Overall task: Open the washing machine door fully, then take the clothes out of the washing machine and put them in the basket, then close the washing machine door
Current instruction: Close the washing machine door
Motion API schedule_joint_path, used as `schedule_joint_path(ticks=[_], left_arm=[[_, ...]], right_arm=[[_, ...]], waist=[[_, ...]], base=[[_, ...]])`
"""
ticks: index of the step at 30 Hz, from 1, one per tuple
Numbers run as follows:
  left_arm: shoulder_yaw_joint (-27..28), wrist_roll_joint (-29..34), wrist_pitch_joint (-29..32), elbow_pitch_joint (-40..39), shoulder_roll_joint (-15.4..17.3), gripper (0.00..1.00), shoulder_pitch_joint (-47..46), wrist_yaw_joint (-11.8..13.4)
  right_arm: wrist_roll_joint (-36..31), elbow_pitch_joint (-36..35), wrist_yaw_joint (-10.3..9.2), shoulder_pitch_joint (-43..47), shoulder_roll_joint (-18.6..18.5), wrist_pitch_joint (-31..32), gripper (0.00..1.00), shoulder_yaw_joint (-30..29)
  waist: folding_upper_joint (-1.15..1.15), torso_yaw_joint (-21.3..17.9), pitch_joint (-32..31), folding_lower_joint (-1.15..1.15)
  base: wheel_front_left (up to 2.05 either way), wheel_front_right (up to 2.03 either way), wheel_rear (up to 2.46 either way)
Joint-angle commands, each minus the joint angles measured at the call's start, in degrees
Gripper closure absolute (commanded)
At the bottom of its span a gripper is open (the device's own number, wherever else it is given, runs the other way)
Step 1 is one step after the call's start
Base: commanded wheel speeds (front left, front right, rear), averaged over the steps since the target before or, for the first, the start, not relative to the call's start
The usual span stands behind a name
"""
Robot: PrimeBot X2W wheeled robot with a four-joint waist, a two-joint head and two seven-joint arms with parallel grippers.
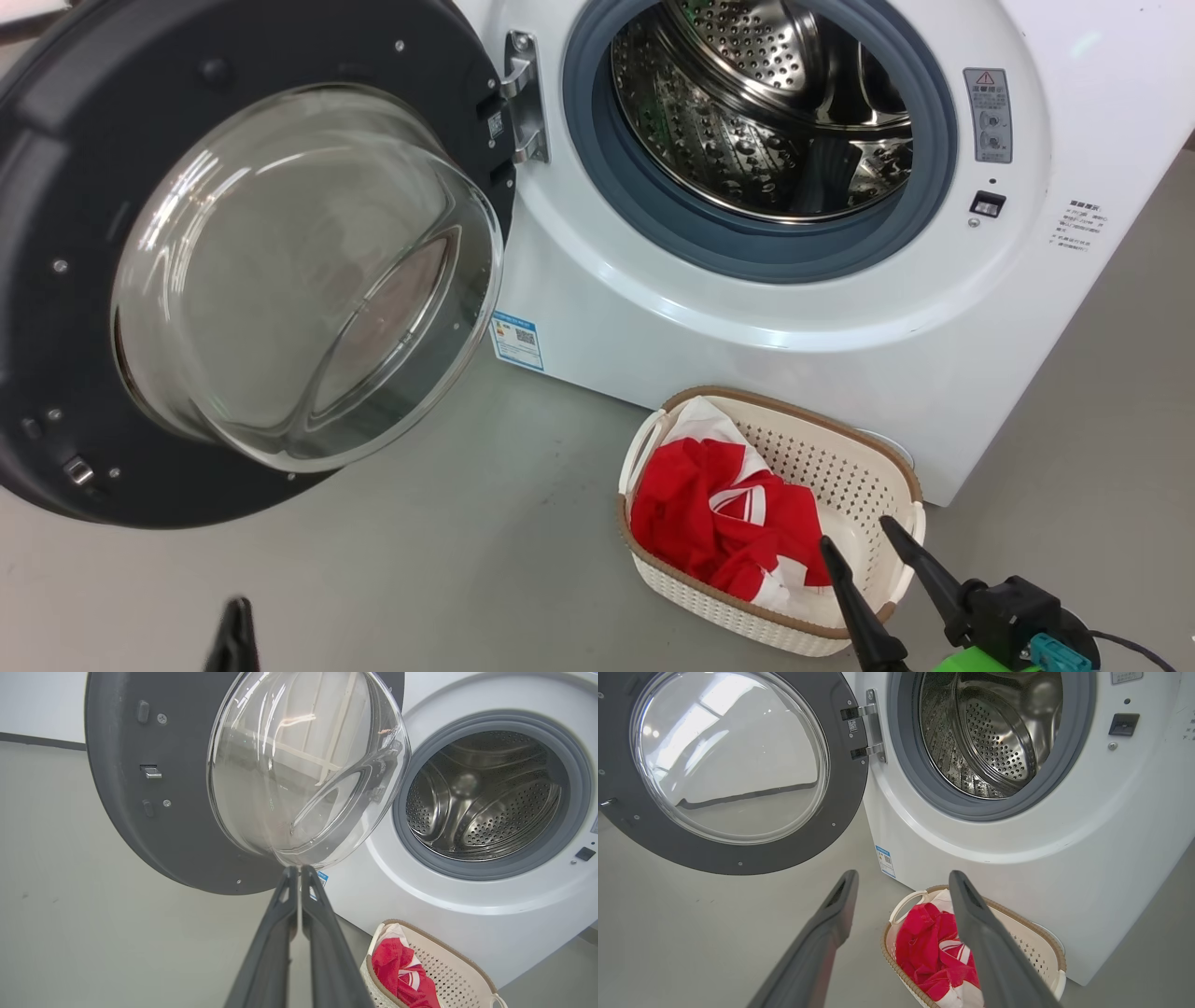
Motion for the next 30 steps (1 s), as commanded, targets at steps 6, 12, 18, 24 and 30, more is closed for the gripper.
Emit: schedule_joint_path(ticks=[6,12,18,24,30], left_arm=[[8.8,4.4,-0.3,-9.4,0.3,1.00,-9.3,-3.8],[18.1,8.4,-0.3,-17.8,5.2,1.00,-22.0,-6.4],[24.2,1.0,-0.3,-14.4,15.5,1.00,-37.4,-6.8],[29.0,-8.9,-0.3,0.8,23.9,1.00,-47.3,-6.9],[27.6,-22.3,6.7,25.7,31.2,1.00,-55.3,-6.9]], right_arm=[[0.3,-1.8,0.28,-0.6,0.1,-0.4,0.00,-0.4],[-0.2,-2.4,0.28,0.3,0.6,-0.4,0.00,-1.9],[-0.8,-3.0,0.28,-0.2,0.9,-0.4,0.00,-3.1],[-1.4,-3.3,0.28,-2.0,0.8,-0.4,0.00,-3.6],[-1.8,-3.4,0.28,-3.0,0.7,-0.4,0.00,-4.1]], waist=[[0.00,-0.1,0.2,0.00],[0.00,-0.3,0.9,0.00],[0.00,-1.4,2.9,0.00],[0.00,-3.3,5.8,0.00],[0.00,-3.9,7.7,0.00]], base=[[0.00,0.00,0.00],[0.00,0.00,0.00],[0.00,0.00,0.00],[0.00,0.00,0.00],[0.00,0.00,0.00]])
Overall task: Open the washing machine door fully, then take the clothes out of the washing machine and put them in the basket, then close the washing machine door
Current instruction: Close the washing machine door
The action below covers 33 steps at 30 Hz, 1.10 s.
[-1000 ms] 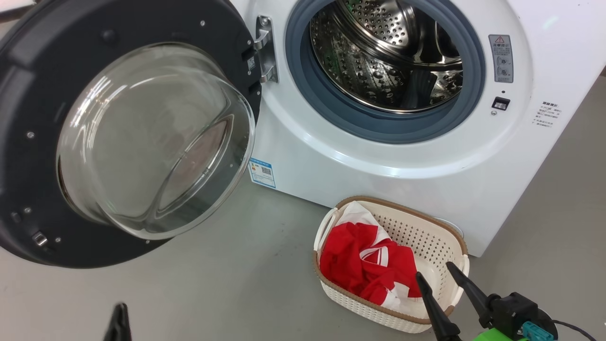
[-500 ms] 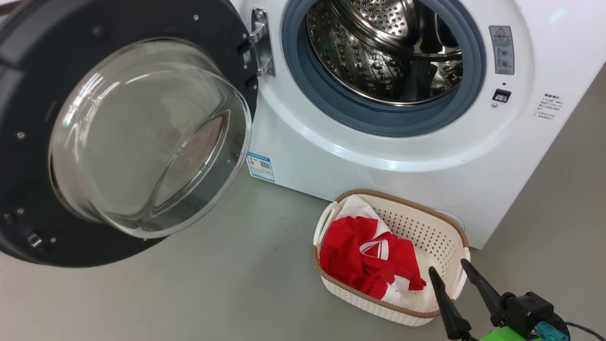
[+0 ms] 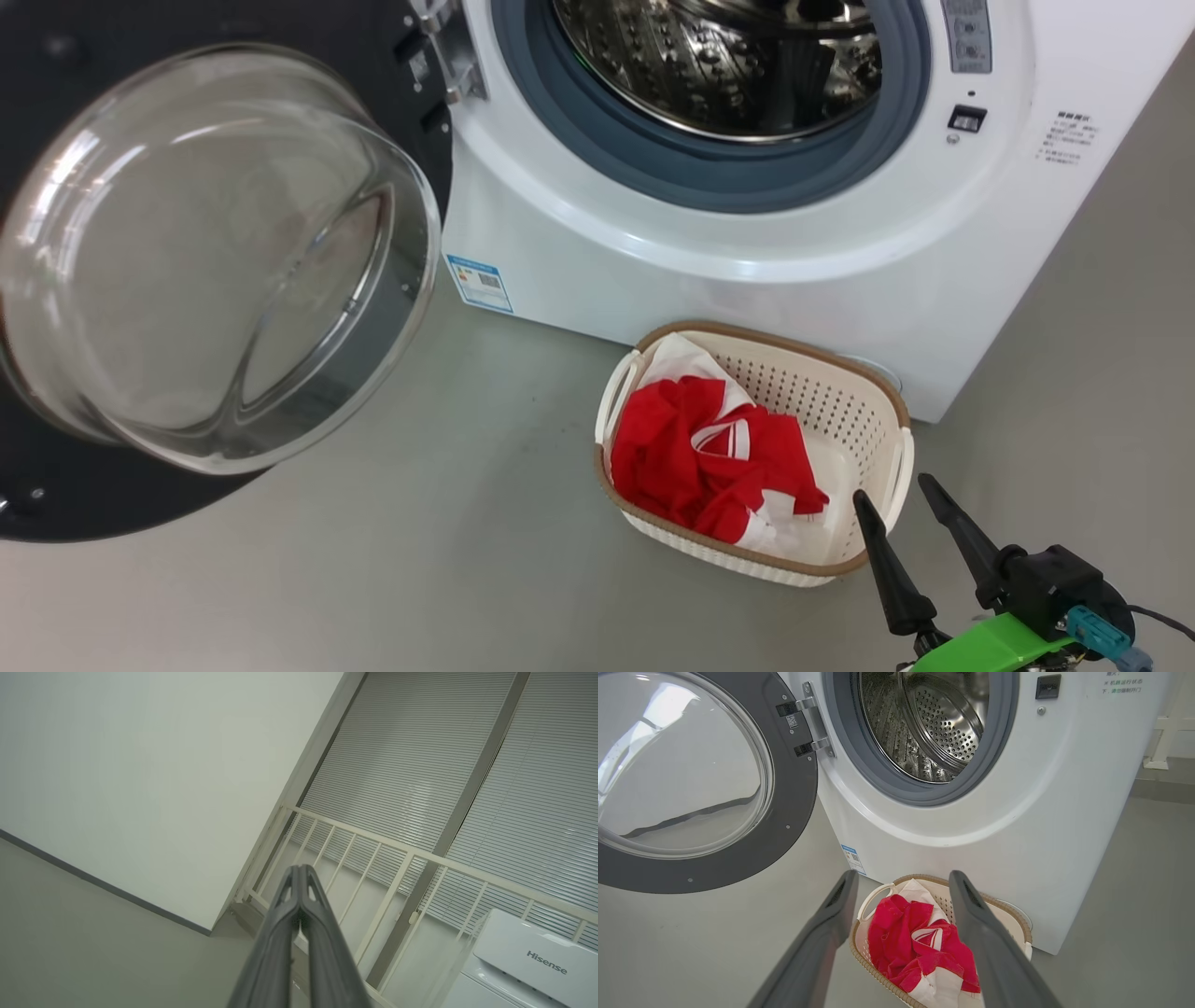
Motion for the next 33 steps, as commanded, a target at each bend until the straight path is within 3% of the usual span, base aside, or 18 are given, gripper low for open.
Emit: schedule_joint_path(ticks=[1,4,10,15,22,33], left_arm=[[-0.1,-2.9,3.6,3.7,6.4,1.00,-3.5,-0.3],[-0.4,-5.9,7.1,9.4,8.2,1.00,-5.9,-0.3],[-5.9,-12.4,27.9,23.1,11.6,1.00,-8.6,-0.3],[-7.1,-15.5,36.6,27.3,12.6,1.00,-7.6,-0.3],[-8.9,-20.0,45.6,24.6,11.6,1.00,-4.2,-0.3],[-11.6,-26.6,55.0,13.6,10.7,1.00,3.4,-0.3]], right_arm=[[-0.6,-1.5,0.28,-1.9,-0.4,-0.4,0.00,1.0],[-0.7,-1.6,0.28,-2.2,-0.5,-0.4,0.00,0.9],[-1.0,-1.5,0.28,-3.1,-0.6,-0.4,0.00,1.1],[-0.9,-1.4,0.28,-3.5,-0.8,-0.4,0.00,1.4],[-1.0,-1.5,0.28,-2.9,-0.9,-0.4,0.00,1.2],[-0.9,-1.5,0.28,-2.1,-0.8,-0.4,0.00,0.8]], waist=[[0.00,-0.6,1.4,0.00],[0.00,-0.6,1.9,0.00],[0.00,-0.6,2.9,0.00],[0.00,-0.9,2.8,0.00],[0.00,-1.0,2.2,0.00],[0.00,-1.0,0.0,0.00]], base=[[0.00,0.00,0.00],[0.00,0.00,0.00],[0.00,0.00,0.00],[0.00,0.00,0.00],[0.00,0.00,0.00],[0.00,0.00,0.00]])
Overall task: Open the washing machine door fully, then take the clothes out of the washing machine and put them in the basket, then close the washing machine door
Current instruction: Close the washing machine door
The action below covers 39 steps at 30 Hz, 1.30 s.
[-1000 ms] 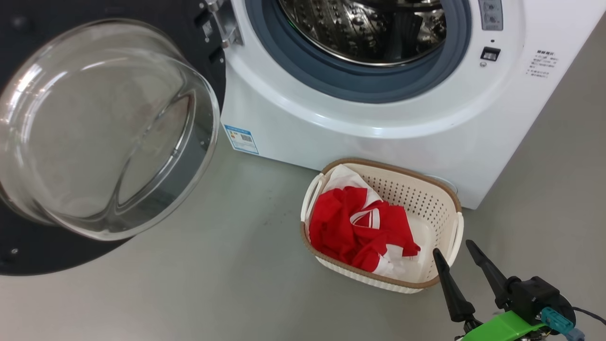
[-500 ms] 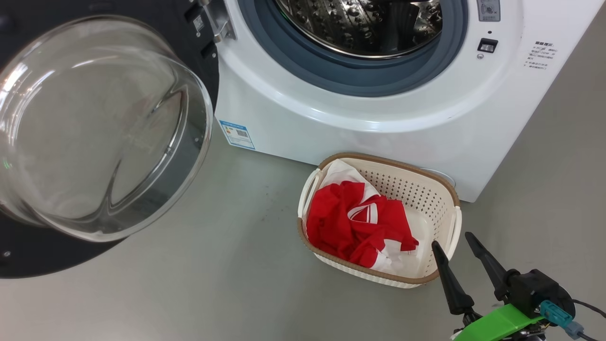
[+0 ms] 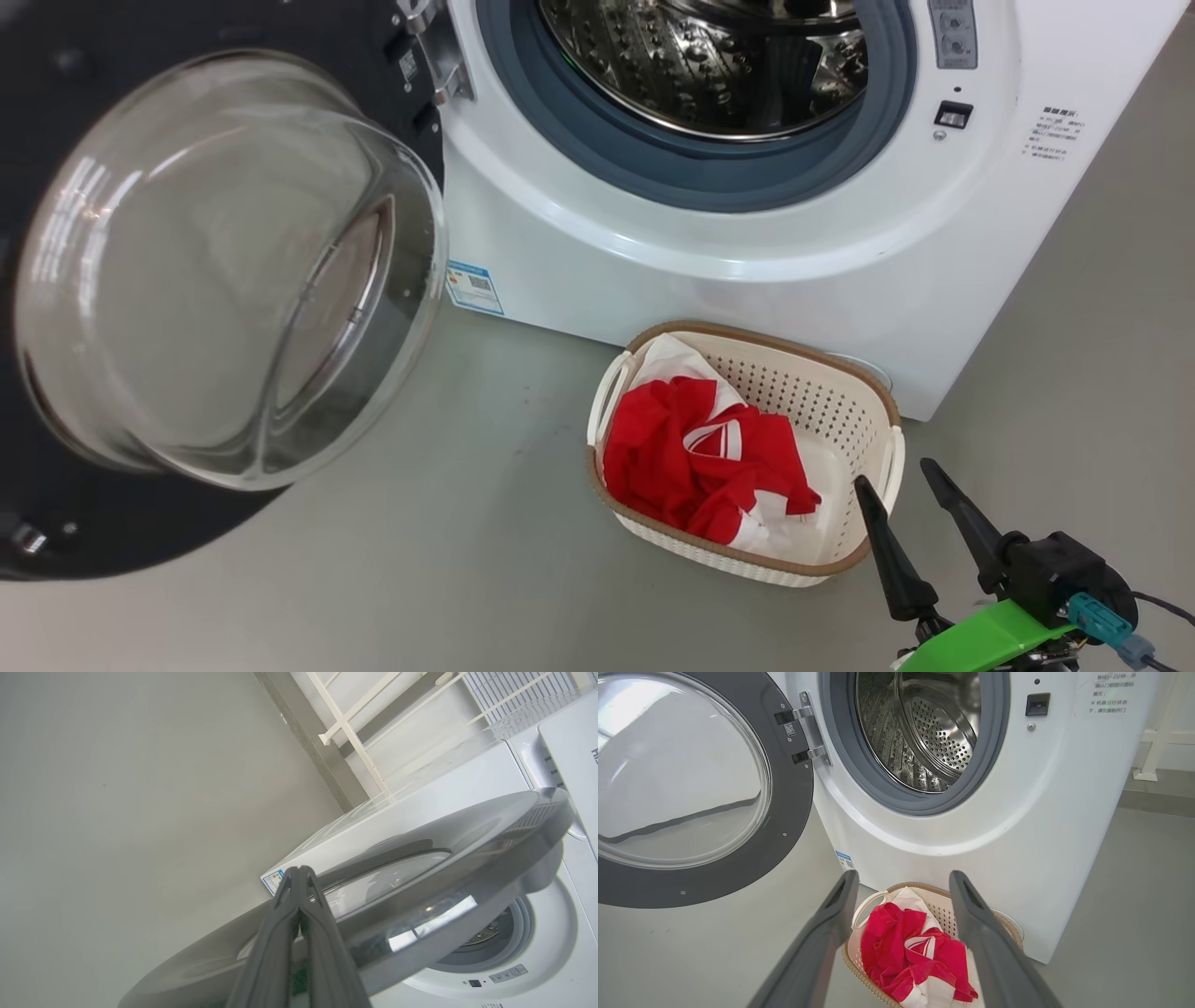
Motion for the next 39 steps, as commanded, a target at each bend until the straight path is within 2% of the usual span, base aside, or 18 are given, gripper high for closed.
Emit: schedule_joint_path(ticks=[1,10,19,30,39], left_arm=[[-0.1,-1.4,2.1,-2.9,2.6,1.00,1.4,-0.4],[-2.9,-8.2,9.9,-15.4,2.5,1.00,8.6,-0.4],[-5.1,-13.0,12.9,-25.7,2.0,1.00,13.3,-0.4],[-10.5,-15.7,12.1,-37.8,-0.7,1.00,16.0,-0.4],[-14.0,-17.2,10.2,-44.5,-3.7,1.00,15.7,-0.4]], right_arm=[[-0.1,-1.4,0.28,-0.6,-0.6,-0.4,0.00,1.0],[0.2,-1.5,0.28,0.9,-0.2,-0.4,0.00,0.4],[0.5,-1.7,0.28,1.9,0.3,-0.4,0.00,-0.3],[0.5,-1.9,0.28,2.1,0.7,-0.4,0.00,-0.7],[0.4,-2.2,0.28,2.0,0.9,-0.4,0.00,-1.3]], waist=[[0.00,0.1,-0.7,0.00],[0.00,0.5,-3.4,0.00],[0.00,0.5,-4.5,0.00],[0.00,-1.2,-5.1,0.00],[0.00,-3.1,-4.8,0.00]], base=[[0.00,0.00,0.00],[0.00,0.00,0.00],[0.00,0.00,0.00],[0.00,0.00,0.00],[0.00,0.00,0.00]])
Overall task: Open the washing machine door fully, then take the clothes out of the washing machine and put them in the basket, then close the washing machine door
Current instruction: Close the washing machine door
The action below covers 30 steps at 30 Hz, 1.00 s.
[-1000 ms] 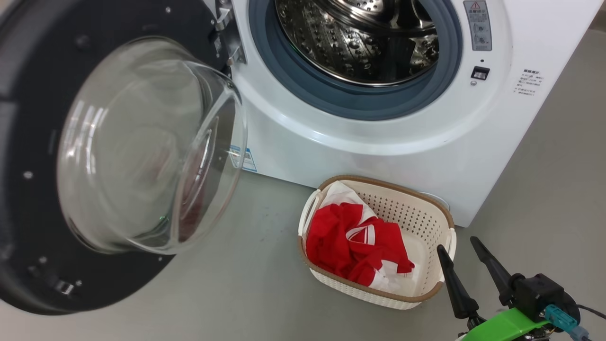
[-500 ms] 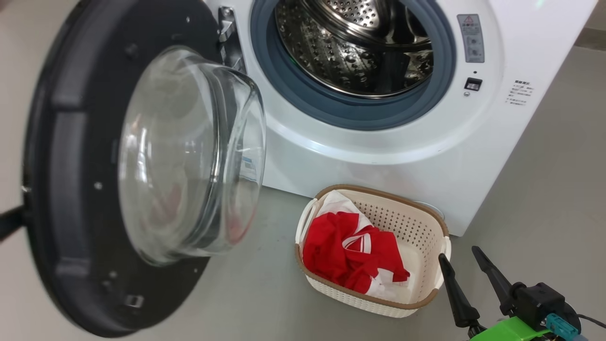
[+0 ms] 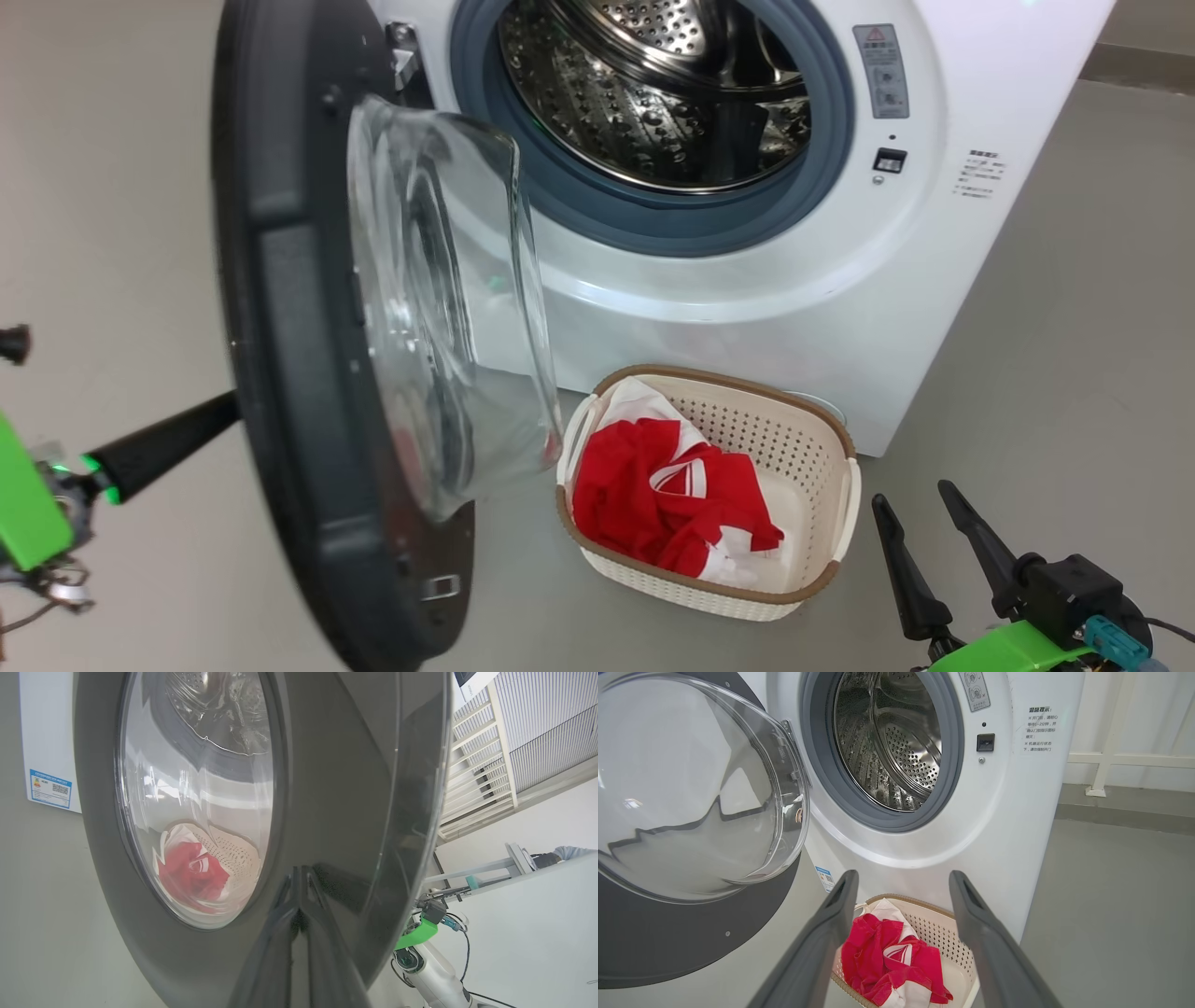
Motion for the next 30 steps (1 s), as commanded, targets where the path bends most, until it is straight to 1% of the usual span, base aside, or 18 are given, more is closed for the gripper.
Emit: schedule_joint_path(ticks=[1,10,19,24,25,27,28,29,30], left_arm=[[1.6,-0.5,-0.7,-2.9,1.5,1.00,-1.9,-0.4],[-2.5,1.5,-6.7,-6.9,-2.0,1.00,-2.6,-0.4],[-4.5,2.1,-10.5,-7.1,-1.1,1.00,-1.7,-0.4],[-4.3,2.5,-14.3,-5.9,-0.6,0.99,0.6,-0.4],[-4.3,2.6,-15.1,-5.5,-0.5,0.93,1.3,-0.4],[-4.4,3.0,-16.9,-4.8,-0.4,0.84,2.9,-0.4],[-4.5,3.1,-17.7,-4.4,-0.3,0.77,3.7,-0.4],[-4.5,3.2,-18.5,-4.0,-0.2,0.69,4.5,-0.4],[-4.7,3.1,-20.2,-3.3,-0.2,0.56,6.2,-0.4]], right_arm=[[0.4,-1.5,0.28,-0.8,-0.2,-0.4,0.00,1.1],[0.5,-1.5,0.28,-0.5,0.0,-0.4,0.00,1.2],[0.4,-1.5,0.28,-0.4,0.1,-0.4,0.00,1.0],[0.6,-1.3,0.28,0.1,0.3,-0.4,0.00,1.4],[0.6,-1.2,0.28,0.3,0.3,-0.4,0.00,1.5],[0.7,-1.2,0.28,0.5,0.4,-0.4,0.00,1.7],[0.8,-1.1,0.28,0.7,0.4,-0.4,0.00,1.8],[0.9,-1.1,0.28,0.8,0.5,-0.4,0.00,1.9],[0.9,-1.1,0.28,1.0,0.5,-0.4,0.00,2.0]], waist=[[0.00,-0.6,0.0,0.00],[0.00,-2.1,-0.4,0.00],[0.00,-2.3,-0.6,0.00],[0.00,-1.9,-1.4,0.00],[0.00,-1.8,-1.6,0.00],[0.00,-1.4,-2.1,0.00],[0.00,-1.2,-2.4,0.00],[0.00,-1.0,-2.6,0.00],[0.00,-0.6,-2.9,0.00]], base=[[0.00,0.00,0.00],[0.00,0.00,0.00],[0.00,0.00,0.00],[0.00,0.00,0.00],[0.00,0.00,0.00],[0.00,0.00,0.00],[0.00,0.00,0.00],[0.00,0.00,0.00],[0.00,0.00,0.00]])
